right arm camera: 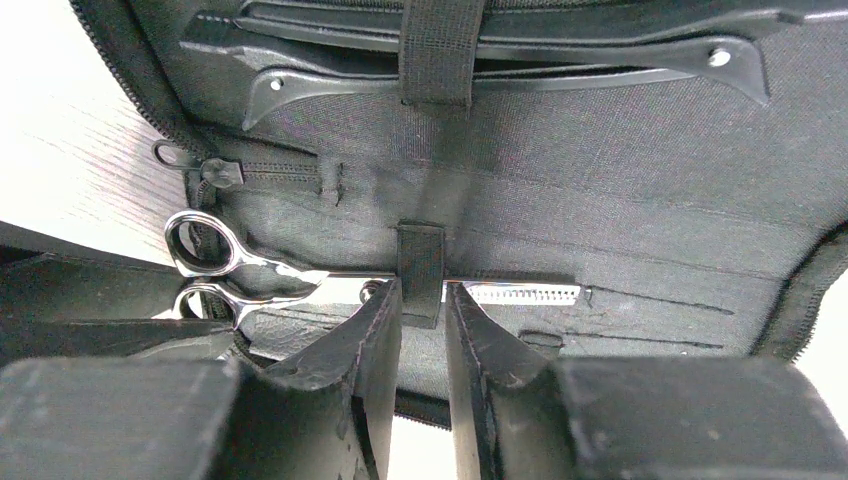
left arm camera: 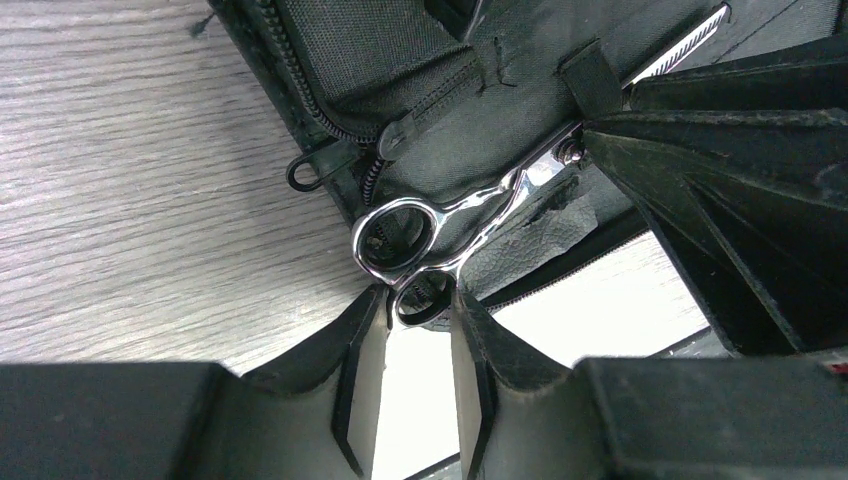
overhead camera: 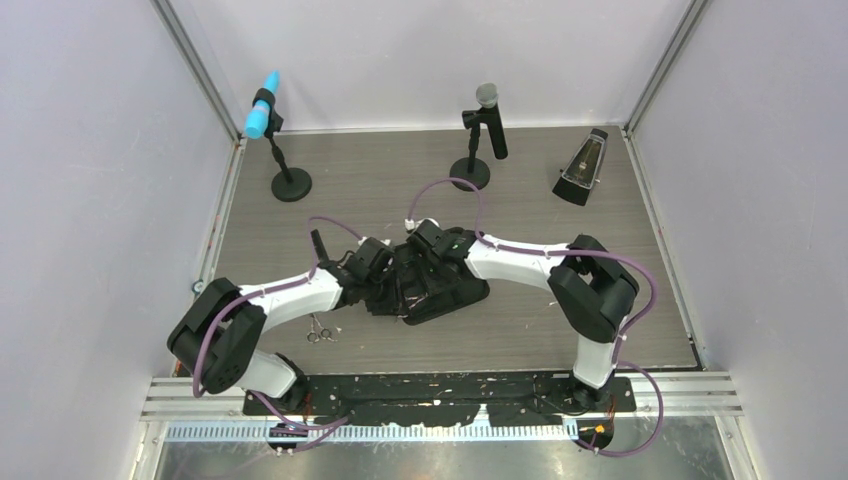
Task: Sort the hair-cutting tools
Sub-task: Adjust the hairdressing tool bag at the center of the board.
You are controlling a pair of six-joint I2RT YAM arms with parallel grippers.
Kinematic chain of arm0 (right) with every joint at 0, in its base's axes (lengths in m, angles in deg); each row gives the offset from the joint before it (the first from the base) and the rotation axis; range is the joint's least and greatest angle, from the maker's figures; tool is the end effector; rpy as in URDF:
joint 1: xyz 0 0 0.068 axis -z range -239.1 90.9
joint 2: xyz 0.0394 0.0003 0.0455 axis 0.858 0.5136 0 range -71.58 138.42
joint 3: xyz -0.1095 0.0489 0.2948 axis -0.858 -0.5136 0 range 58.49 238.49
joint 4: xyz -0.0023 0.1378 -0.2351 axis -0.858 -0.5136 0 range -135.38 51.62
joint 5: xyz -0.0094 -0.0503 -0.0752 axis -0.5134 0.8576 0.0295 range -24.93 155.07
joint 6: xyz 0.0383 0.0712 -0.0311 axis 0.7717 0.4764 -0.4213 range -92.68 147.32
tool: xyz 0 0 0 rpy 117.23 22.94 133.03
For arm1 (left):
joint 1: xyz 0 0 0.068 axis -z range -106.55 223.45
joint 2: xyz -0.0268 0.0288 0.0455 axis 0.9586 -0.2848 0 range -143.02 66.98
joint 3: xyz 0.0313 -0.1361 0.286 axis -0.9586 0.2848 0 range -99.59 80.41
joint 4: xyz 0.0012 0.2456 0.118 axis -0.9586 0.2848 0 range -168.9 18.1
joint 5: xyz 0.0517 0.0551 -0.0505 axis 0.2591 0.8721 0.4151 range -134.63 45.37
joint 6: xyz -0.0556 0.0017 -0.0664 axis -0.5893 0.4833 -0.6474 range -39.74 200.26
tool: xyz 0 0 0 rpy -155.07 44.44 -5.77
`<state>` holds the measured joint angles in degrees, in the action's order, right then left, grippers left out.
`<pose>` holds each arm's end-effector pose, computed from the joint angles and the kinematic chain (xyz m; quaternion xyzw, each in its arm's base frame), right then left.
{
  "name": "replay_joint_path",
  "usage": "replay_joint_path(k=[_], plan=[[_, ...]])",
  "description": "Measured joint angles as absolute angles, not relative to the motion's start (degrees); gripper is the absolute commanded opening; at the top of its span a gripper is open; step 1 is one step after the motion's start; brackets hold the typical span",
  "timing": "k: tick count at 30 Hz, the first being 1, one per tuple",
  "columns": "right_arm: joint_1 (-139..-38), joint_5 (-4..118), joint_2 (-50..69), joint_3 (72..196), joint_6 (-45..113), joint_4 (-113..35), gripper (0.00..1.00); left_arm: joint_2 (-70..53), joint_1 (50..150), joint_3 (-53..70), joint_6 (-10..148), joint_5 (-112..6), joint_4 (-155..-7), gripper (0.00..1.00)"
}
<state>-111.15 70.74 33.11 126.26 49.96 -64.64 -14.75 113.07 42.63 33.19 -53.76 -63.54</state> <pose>0.2568 0.3170 0.1737 -0.2355 0.9426 0.1023 0.2133 0.2065 -0.1866 0.1574 -0.0415 0.9606 -0.2368 0.1392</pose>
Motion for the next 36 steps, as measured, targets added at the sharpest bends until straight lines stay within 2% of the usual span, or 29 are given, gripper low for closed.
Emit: replay_joint_path(k=[10, 14, 16, 18, 27, 36], plan=[[-111.91, 72.08, 34.64, 128.36, 49.47, -66.52, 0.28, -14.93, 113.07, 41.93, 33.96, -53.73, -62.71, 0.36], [-112.61, 72.99, 35.62, 129.65, 48.71, -67.41, 0.16, -14.93, 113.07, 41.60, 33.98, -53.73, -62.34, 0.38], [-112.87, 73.52, 35.84, 129.98, 48.40, -67.70, 0.07, -14.93, 113.07, 41.38, 33.96, -53.67, -62.28, 0.39], [-113.01, 73.83, 35.91, 130.09, 48.23, -67.85, 0.05, -14.84, 113.07, 41.36, 33.91, -53.62, -62.25, 0.40], [-113.05, 74.17, 33.79, 127.18, 48.27, -64.81, 0.05, -9.05, 113.07, 42.87, 31.97, -49.58, -62.34, 0.44], [-113.38, 71.97, 29.04, 121.26, 48.86, -60.40, 0.05, -8.15, 112.57, 43.59, 30.96, -45.27, -62.32, 0.41]])
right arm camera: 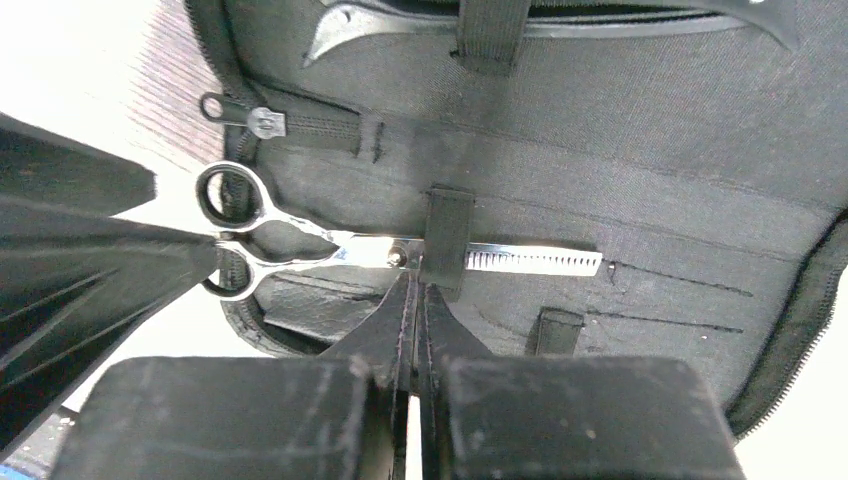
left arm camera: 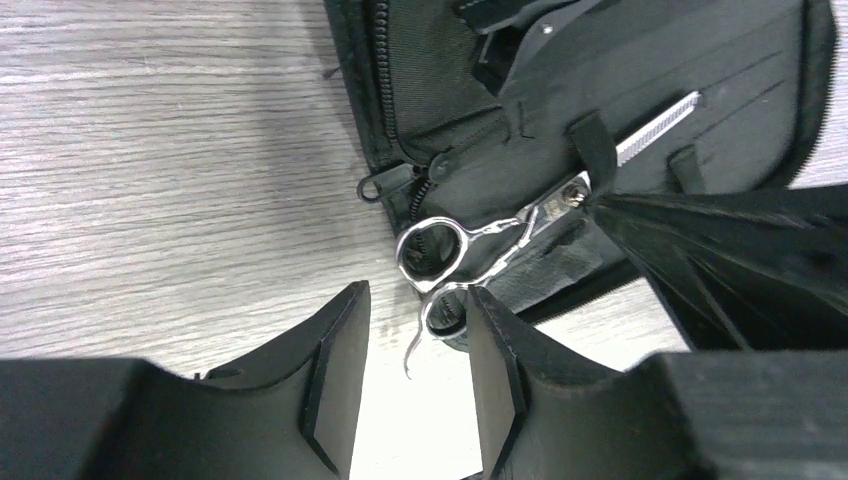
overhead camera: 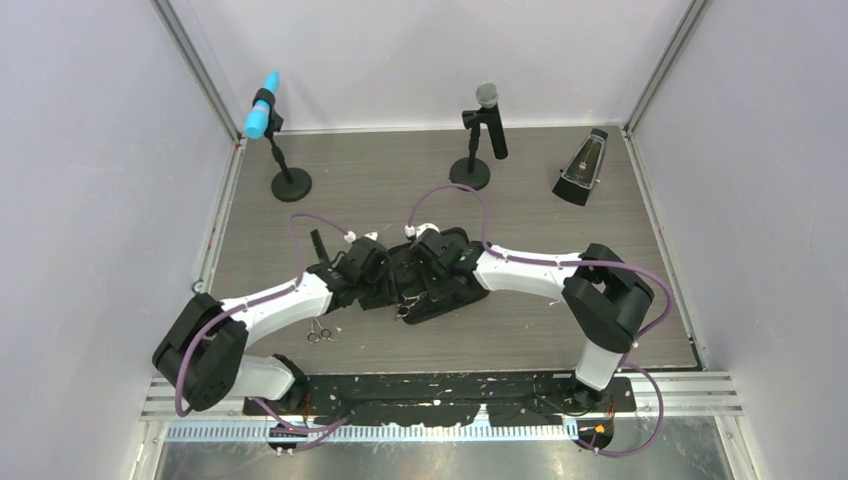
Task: Sort the hair-cutting tools
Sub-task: Adjust the hairdressing tool bag at the center of the board.
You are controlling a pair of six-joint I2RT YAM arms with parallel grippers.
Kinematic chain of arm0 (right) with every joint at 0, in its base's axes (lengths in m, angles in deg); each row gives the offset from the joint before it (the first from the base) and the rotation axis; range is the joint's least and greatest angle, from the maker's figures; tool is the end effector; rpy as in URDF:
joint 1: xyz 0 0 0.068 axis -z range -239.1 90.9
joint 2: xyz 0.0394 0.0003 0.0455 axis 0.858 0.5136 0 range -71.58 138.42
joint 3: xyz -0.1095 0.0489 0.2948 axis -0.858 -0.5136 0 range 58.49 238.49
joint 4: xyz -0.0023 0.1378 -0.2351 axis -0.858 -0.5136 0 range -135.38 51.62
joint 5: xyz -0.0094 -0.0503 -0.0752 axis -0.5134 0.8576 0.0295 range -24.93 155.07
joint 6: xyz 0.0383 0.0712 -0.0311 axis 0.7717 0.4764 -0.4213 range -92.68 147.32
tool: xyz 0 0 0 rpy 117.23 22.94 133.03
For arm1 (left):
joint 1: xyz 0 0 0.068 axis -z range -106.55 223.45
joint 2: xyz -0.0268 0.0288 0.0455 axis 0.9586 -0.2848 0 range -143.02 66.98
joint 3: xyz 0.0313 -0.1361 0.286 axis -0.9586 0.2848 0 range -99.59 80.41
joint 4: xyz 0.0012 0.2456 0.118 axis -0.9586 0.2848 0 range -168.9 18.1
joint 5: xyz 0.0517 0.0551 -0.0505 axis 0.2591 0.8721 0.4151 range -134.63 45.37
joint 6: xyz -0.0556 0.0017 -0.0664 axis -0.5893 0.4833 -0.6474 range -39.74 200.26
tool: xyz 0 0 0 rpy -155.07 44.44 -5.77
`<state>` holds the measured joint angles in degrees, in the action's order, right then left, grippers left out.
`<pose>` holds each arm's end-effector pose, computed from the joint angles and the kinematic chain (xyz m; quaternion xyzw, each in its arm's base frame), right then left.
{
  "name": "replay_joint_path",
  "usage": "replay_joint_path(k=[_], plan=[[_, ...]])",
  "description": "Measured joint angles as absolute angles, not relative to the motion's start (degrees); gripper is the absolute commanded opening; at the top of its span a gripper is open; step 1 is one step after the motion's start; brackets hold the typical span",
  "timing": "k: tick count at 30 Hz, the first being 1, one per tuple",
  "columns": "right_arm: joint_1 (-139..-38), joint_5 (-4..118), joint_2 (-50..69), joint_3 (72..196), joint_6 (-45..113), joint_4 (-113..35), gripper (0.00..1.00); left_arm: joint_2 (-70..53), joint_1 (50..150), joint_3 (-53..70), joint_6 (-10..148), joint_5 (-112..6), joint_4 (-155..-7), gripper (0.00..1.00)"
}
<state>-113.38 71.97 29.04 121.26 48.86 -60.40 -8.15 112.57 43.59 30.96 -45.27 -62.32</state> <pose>0.2364 0.3130 0.1789 -0.2567 0.9292 0.1136 0.2404 0.2054 -0.1681 0.1786 -0.0829 0.9498 -0.2141 0.2125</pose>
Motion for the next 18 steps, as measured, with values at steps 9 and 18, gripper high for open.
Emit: replay_joint_path(k=[9, 18], plan=[[-113.36, 71.20, 27.56, 120.14, 49.15, -57.82, 0.18, -13.07, 112.44, 42.30, 31.14, -45.30, -62.10, 0.37], [-112.48, 72.01, 27.18, 119.33, 50.09, -57.99, 0.37, -14.47, 112.44, 41.29, 31.24, -45.93, -62.08, 0.35]])
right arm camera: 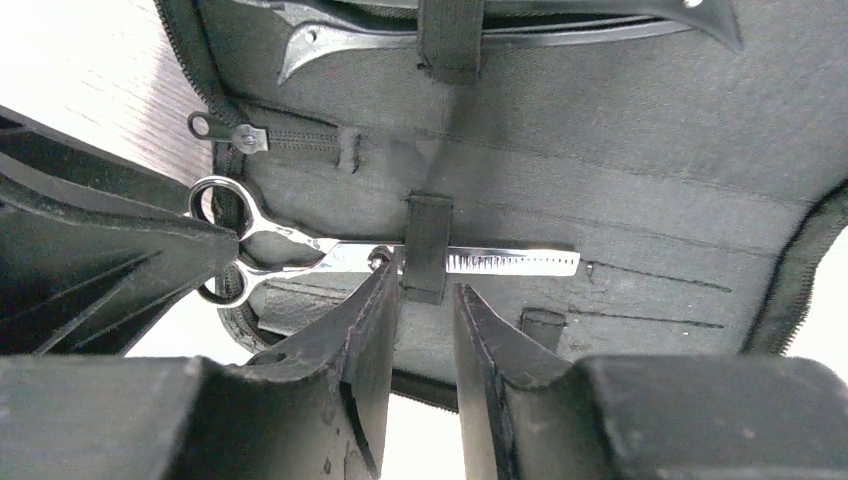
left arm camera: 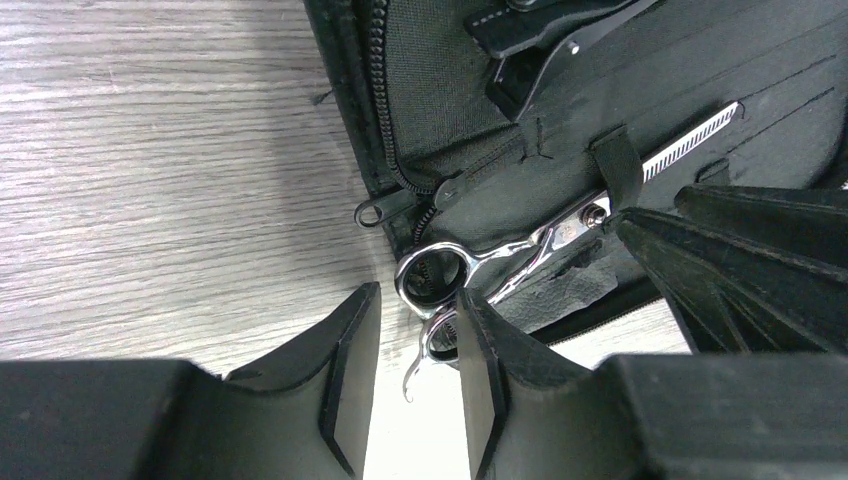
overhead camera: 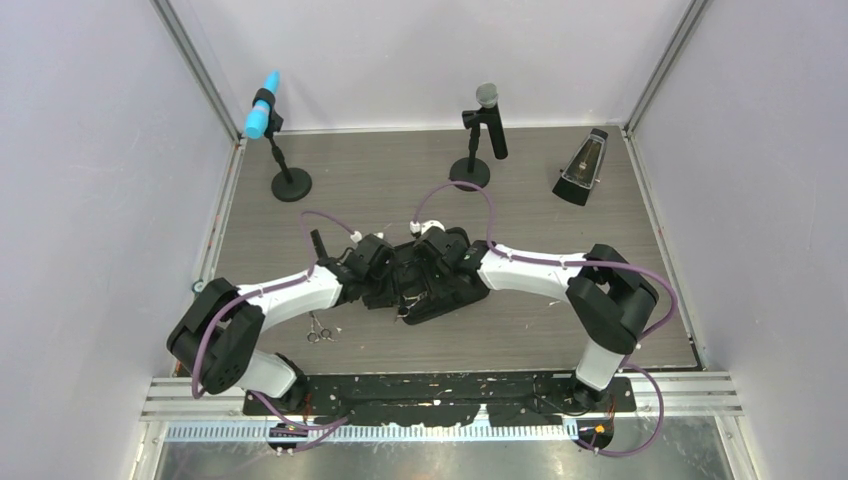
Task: Sort the hair-cutting tools
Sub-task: Adjust the hairdressing tool bag at the center of the board.
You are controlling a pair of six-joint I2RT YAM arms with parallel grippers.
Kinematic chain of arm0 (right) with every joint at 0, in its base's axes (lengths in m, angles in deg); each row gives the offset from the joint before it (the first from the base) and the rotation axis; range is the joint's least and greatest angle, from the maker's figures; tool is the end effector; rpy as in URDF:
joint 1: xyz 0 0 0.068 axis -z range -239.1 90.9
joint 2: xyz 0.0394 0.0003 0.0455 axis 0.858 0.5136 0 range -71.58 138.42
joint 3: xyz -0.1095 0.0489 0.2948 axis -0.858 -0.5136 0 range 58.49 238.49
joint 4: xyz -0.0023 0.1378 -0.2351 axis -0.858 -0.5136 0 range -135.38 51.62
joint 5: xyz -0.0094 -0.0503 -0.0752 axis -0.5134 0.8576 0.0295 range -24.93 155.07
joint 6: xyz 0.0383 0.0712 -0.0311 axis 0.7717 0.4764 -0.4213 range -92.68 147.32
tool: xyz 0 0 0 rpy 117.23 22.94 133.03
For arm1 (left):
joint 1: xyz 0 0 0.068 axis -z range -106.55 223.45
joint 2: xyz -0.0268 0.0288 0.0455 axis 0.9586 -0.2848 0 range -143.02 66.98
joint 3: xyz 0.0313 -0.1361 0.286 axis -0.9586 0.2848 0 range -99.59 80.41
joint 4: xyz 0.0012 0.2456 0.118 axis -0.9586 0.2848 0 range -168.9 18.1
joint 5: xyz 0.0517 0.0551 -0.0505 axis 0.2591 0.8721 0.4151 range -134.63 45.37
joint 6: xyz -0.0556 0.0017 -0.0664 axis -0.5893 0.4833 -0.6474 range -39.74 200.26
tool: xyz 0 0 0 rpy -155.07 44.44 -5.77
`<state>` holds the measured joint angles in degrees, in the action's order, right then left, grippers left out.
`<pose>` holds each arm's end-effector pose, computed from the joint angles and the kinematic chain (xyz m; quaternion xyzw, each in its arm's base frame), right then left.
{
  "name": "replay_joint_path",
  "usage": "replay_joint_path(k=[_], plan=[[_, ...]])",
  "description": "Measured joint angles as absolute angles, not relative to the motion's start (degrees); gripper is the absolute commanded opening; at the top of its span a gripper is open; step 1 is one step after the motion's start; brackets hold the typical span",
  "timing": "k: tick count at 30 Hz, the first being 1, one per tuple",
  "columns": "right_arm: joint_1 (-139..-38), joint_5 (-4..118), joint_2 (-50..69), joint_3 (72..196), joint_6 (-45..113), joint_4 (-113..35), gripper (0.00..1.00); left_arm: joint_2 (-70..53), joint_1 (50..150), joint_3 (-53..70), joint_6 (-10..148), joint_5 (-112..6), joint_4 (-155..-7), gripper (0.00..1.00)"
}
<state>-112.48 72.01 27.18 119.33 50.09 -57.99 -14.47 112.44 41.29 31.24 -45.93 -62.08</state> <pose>0.2384 0.3053 0.1835 -0.2367 0.9288 0.1264 0.2555 0.2175 -0.1782 0.1630 -0.0813 0.9605 -0.1926 0.1837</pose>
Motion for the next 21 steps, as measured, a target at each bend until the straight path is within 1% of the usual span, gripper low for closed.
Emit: replay_joint_path(k=[3, 5, 6, 8, 10, 16, 21], plan=[[-112.22, 72.62, 27.18, 120.14, 49.91, -59.24, 0.41, -14.77, 112.44, 41.07, 31.40, -46.02, -62.08, 0.36], [-111.93, 73.45, 27.18, 120.51, 49.71, -59.68, 0.47, -14.80, 112.44, 41.05, 31.44, -46.04, -62.08, 0.35], [-111.56, 73.76, 27.18, 120.53, 49.65, -59.83, 0.53, -14.80, 112.44, 41.05, 31.46, -46.08, -62.08, 0.35], [-110.43, 74.02, 27.08, 120.43, 49.34, -60.31, 0.59, -14.80, 112.44, 41.01, 31.55, -46.17, -62.04, 0.35], [-108.28, 74.11, 26.44, 119.66, 49.08, -60.25, 0.61, -14.84, 112.44, 40.90, 31.66, -46.19, -61.90, 0.35], [-98.80, 74.55, 21.68, 115.97, 47.97, -60.68, 0.62, -15.32, 112.44, 40.33, 32.47, -46.41, -61.77, 0.34], [-93.77, 74.98, 20.89, 113.89, 46.70, -60.68, 0.58, -15.45, 112.44, 40.16, 32.69, -46.72, -61.69, 0.33]])
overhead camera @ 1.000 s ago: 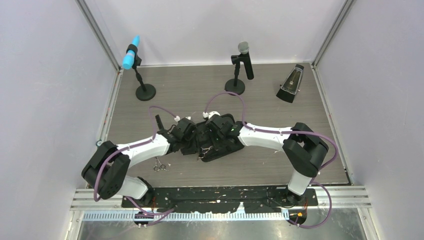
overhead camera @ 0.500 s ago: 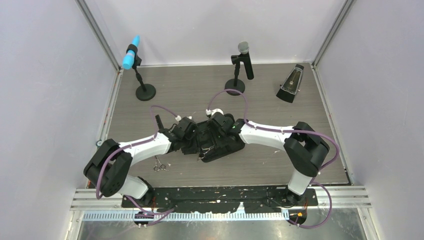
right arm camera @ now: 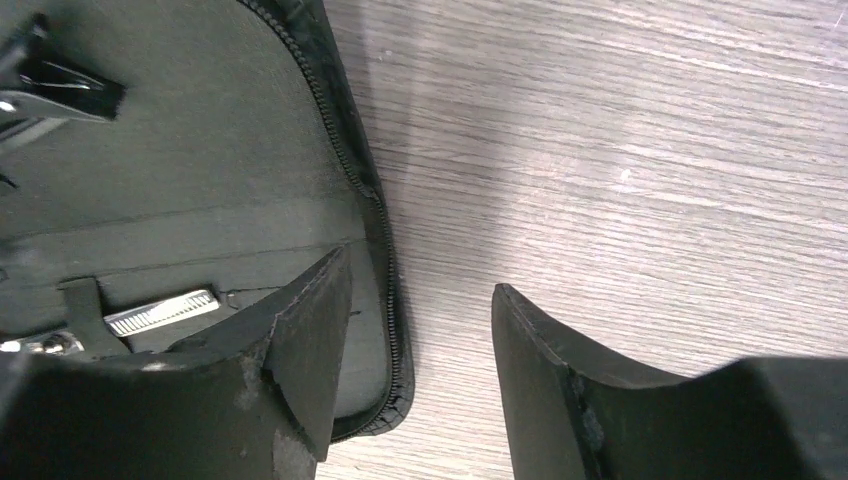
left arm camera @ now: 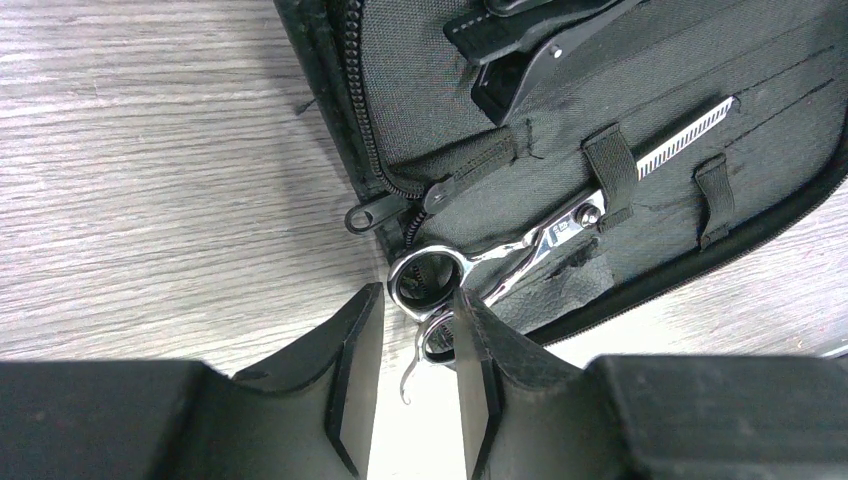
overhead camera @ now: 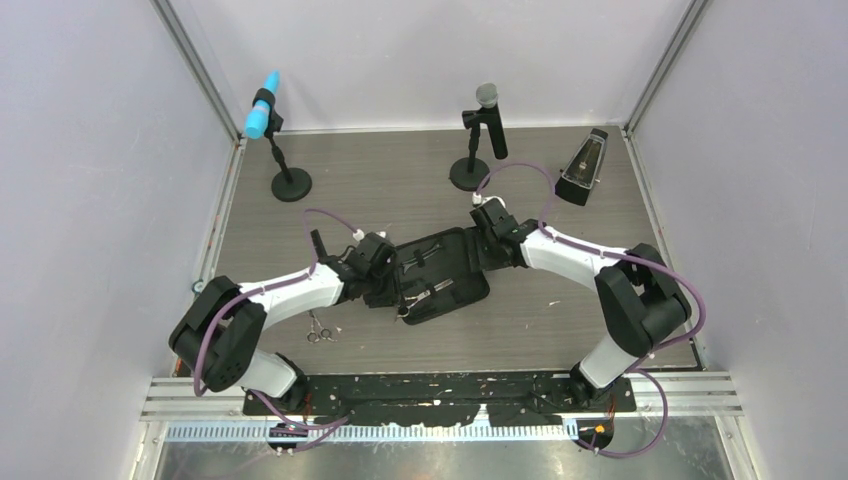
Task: Sort the hair-cutting tools
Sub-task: Adjust the hairdressing tool bag at the center of the board.
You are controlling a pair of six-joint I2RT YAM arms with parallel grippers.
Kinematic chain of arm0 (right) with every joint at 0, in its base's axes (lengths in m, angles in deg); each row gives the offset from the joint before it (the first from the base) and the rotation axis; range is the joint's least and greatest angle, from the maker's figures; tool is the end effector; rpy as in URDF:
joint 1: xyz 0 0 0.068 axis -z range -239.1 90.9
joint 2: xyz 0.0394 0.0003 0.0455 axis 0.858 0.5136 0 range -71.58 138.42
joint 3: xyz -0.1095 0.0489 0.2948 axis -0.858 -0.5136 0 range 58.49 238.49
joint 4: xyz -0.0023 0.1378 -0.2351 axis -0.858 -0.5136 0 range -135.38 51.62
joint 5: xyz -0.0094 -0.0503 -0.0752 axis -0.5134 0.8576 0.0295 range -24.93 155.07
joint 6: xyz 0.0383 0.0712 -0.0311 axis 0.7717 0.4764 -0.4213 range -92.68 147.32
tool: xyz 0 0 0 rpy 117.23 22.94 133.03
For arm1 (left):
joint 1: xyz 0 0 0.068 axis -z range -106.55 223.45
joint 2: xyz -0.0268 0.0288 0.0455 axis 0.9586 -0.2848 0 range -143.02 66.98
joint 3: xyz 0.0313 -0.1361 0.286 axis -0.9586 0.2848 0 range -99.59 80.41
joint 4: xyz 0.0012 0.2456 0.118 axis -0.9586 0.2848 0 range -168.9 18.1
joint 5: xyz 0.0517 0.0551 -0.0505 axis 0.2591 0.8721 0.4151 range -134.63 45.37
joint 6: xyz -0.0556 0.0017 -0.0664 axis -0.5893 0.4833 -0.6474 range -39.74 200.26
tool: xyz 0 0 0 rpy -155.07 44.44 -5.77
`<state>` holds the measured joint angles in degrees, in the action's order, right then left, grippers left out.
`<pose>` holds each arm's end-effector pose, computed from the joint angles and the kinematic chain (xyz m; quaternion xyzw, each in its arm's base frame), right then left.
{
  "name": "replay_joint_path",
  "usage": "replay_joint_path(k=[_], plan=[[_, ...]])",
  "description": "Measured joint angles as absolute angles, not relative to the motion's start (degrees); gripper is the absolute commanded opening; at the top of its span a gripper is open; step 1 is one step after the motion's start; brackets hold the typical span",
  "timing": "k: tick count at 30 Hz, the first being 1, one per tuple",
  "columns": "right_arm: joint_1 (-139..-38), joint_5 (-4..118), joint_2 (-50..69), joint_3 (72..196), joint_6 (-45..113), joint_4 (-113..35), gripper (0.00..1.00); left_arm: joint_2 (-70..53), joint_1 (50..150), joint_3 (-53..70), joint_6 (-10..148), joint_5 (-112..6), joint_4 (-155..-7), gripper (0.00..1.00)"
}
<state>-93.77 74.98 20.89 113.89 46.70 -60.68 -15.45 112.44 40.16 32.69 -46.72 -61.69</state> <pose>0.2958 0.1886 0.1884 -0.1052 0.9554 0.0454 0.2723 0.2207 -0.1822 0.1641 -0.0674 0.9620 -0.1937 0.1801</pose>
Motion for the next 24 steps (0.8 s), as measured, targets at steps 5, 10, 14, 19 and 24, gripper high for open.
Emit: replay_joint_path(k=[5, 10, 14, 19, 24], plan=[[-93.31, 73.34, 22.14, 113.21, 45.34, -60.31, 0.51, -15.61, 112.44, 39.92, 32.73, -46.85, -61.36, 0.32], [-93.31, 70.85, 24.17, 113.17, 44.43, -58.76, 0.27, -16.06, 112.44, 39.17, 32.95, -47.15, -60.66, 0.30], [-93.27, 69.17, 24.82, 113.19, 43.64, -57.49, 0.06, -16.90, 112.44, 37.99, 33.21, -47.48, -59.52, 0.26], [-92.83, 69.02, 24.82, 113.17, 43.07, -57.64, 0.05, -19.10, 112.76, 35.02, 34.06, -47.92, -57.58, 0.26], [-92.94, 69.02, 24.82, 113.17, 42.65, -57.62, 0.05, -21.27, 113.20, 32.38, 34.33, -47.90, -55.30, 0.25]])
